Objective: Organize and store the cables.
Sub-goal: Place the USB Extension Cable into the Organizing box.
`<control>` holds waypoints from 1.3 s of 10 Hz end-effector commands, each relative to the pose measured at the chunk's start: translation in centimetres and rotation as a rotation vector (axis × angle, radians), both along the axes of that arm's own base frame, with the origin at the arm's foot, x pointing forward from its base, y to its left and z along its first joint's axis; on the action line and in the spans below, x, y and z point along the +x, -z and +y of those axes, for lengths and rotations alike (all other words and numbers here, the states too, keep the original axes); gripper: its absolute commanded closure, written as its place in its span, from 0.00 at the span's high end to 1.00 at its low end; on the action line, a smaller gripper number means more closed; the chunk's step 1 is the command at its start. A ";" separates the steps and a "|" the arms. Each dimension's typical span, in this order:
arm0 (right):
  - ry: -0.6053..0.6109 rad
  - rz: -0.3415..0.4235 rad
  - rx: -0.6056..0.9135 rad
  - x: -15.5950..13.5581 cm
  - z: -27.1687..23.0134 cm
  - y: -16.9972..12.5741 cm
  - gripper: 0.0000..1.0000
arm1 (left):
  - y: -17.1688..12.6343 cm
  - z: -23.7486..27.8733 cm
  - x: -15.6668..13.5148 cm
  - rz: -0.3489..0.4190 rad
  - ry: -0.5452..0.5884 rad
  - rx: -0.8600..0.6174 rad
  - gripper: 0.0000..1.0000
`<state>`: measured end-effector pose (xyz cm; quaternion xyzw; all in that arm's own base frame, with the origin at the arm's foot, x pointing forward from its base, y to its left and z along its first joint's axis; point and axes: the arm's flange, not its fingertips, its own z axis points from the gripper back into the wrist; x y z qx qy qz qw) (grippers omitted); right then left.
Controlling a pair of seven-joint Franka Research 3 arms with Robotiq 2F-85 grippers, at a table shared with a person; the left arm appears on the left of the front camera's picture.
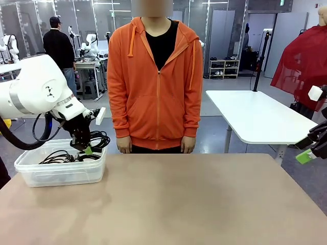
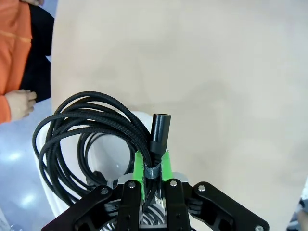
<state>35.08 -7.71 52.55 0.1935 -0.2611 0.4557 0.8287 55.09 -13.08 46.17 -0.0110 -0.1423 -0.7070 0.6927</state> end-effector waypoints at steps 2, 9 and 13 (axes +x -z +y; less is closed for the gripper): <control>-0.003 -0.001 -0.015 -0.1 -0.1 0.0 1.00 | 1.7 1.7 1.1 0.019 0.074 0.093 0.16; -0.003 -0.001 -0.015 -0.1 -0.1 0.0 1.00 | 6.3 4.2 4.5 0.101 -0.026 0.163 0.16; -0.003 -0.001 -0.015 -0.1 -0.1 0.0 1.00 | 5.0 4.7 5.1 0.082 -0.111 0.167 0.81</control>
